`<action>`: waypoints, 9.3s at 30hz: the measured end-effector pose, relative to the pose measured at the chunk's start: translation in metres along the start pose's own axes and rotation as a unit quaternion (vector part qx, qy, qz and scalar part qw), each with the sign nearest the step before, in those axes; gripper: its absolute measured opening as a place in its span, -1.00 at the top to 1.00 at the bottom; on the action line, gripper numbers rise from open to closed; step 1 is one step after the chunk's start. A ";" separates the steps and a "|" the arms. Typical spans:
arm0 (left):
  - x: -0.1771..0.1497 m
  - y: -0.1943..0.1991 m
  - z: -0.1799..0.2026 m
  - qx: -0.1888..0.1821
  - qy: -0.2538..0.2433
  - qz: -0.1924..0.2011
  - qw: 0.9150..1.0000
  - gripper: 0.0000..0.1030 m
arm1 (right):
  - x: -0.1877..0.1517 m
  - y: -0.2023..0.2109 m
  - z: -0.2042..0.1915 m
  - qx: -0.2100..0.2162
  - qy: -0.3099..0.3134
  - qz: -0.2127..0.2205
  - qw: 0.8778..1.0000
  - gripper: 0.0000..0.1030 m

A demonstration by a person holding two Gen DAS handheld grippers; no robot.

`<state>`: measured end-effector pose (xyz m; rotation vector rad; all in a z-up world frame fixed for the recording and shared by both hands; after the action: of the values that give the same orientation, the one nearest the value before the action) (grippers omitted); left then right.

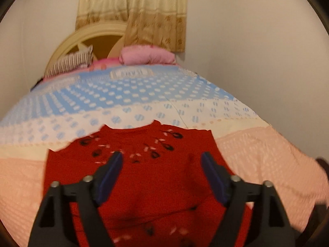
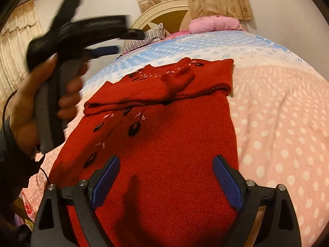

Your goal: Fold small clothes

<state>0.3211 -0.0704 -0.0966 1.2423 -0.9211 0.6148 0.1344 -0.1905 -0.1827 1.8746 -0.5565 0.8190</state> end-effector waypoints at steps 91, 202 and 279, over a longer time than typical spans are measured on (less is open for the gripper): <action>-0.121 -0.026 -0.209 0.135 0.179 -0.120 0.967 -1.00 | 0.088 -0.102 0.033 -0.077 0.022 -0.059 0.995 0.09; -0.233 0.168 -0.080 -0.010 0.096 -0.147 0.984 0.85 | -0.075 0.101 -0.018 -0.020 0.002 -0.054 0.998 -0.13; -0.081 0.155 -0.126 -0.054 0.131 -0.007 0.990 0.86 | 0.076 0.172 0.019 0.105 -0.101 0.130 0.981 0.87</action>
<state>0.1836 0.0956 -0.0922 1.0416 -0.7162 0.6906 0.0733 -0.2816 -0.0280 2.1218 -0.8870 0.8889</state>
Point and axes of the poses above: each gripper's, at about its wrist camera, not at the fingertips, and y roughly against the way its jaws point, z to its right, x to its top, the point moved 5 cm from there along -y, roughly the way its jaws point, and after that the axes turned 3 degrees about z, right-handed, at the moved point
